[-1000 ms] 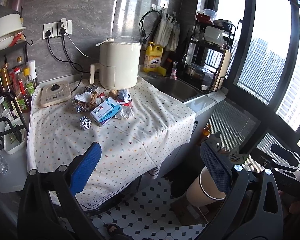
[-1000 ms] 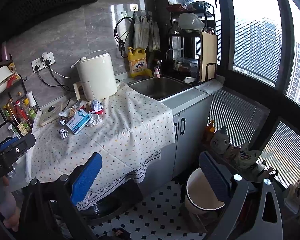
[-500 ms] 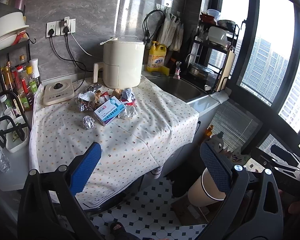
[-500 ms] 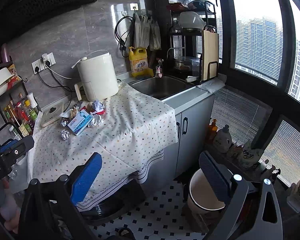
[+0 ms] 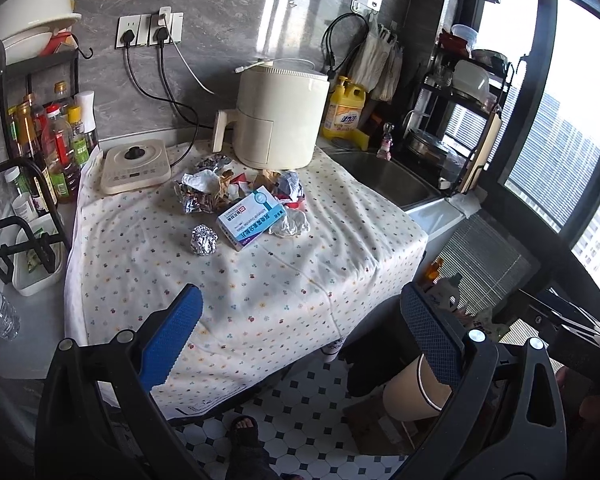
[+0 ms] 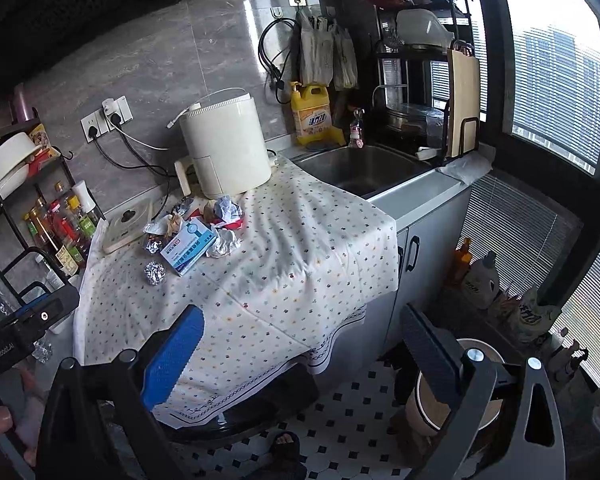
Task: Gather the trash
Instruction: 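Reach the left tool to the foil ball and close on it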
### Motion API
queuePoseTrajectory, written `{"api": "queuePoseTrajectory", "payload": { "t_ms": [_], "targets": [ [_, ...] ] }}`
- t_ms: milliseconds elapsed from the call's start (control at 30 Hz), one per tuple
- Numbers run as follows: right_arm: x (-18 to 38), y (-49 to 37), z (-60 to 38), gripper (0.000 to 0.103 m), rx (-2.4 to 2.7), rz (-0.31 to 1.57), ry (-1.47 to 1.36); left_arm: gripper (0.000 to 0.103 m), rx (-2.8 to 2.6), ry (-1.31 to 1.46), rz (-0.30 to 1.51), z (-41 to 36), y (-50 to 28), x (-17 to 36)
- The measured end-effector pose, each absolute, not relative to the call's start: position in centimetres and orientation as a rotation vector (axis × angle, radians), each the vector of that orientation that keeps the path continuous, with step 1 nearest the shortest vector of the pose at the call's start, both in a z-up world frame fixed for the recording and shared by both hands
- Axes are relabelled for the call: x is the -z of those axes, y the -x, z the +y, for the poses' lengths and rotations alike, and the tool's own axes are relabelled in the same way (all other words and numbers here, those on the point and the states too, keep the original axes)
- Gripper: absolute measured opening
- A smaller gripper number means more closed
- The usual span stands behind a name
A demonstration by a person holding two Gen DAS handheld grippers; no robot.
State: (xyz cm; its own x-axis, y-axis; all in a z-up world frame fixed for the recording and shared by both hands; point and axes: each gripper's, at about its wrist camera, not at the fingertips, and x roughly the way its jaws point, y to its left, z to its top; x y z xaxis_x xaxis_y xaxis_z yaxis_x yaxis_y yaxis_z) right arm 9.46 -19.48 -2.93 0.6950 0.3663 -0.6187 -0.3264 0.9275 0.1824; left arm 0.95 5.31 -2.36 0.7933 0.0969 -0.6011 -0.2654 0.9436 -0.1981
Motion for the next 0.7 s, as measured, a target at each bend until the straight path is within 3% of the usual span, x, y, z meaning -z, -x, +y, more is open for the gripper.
{"api": "queuePoseTrajectory", "payload": {
  "t_ms": [167, 333, 567, 700],
  "targets": [
    [3.4, -12.9, -16.9, 0.095, -0.425, 0.735, -0.06, 0.097, -0.24, 0.35, 0.638, 9.8, -3.8, 4.1],
    [3.8, -16.7, -13.9, 0.094, -0.469, 0.739, -0.033, 0.077, -0.268, 0.382, 0.677, 13.6, -7.3, 6.2],
    [6.1, -21.7, -8.5, 0.074, -0.55, 0.826, 0.039, 0.069, -0.285, 0.407, 0.762, 17.5, -12.0, 10.3],
    [7.5, -23.7, -5.9, 0.068, -0.583, 0.863, 0.067, 0.065, -0.286, 0.419, 0.81, 19.4, -14.2, 12.6]
  ]
}}
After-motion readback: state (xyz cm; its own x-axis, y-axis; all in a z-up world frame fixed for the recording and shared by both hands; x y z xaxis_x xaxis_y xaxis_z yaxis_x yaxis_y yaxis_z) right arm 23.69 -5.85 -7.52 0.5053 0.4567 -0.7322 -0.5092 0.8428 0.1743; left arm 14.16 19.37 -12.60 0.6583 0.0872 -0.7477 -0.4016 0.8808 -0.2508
